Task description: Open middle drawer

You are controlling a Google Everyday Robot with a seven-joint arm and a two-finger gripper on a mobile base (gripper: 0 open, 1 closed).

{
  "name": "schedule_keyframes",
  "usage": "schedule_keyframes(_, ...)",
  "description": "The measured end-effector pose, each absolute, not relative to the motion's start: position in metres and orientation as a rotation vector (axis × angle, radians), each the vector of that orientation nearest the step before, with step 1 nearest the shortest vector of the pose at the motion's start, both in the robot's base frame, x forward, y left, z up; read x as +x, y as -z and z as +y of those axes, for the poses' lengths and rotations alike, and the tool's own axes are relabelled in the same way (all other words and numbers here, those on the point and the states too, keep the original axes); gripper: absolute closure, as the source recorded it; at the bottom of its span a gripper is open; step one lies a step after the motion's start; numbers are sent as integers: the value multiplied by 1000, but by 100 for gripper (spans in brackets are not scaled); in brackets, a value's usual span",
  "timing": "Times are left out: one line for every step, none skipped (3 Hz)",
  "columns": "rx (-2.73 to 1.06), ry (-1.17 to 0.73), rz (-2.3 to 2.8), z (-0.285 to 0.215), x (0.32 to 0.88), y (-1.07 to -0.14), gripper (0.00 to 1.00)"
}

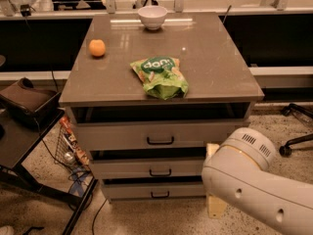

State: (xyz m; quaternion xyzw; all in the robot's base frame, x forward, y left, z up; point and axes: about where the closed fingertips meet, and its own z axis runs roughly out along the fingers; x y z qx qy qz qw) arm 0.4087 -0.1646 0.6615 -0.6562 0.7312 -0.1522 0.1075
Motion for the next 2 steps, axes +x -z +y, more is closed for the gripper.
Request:
schedule_keyframes(-2020,400,2054,-127,403,-616,0)
schedule_keyframes(-2132,373,1972,-97,395,-565,0)
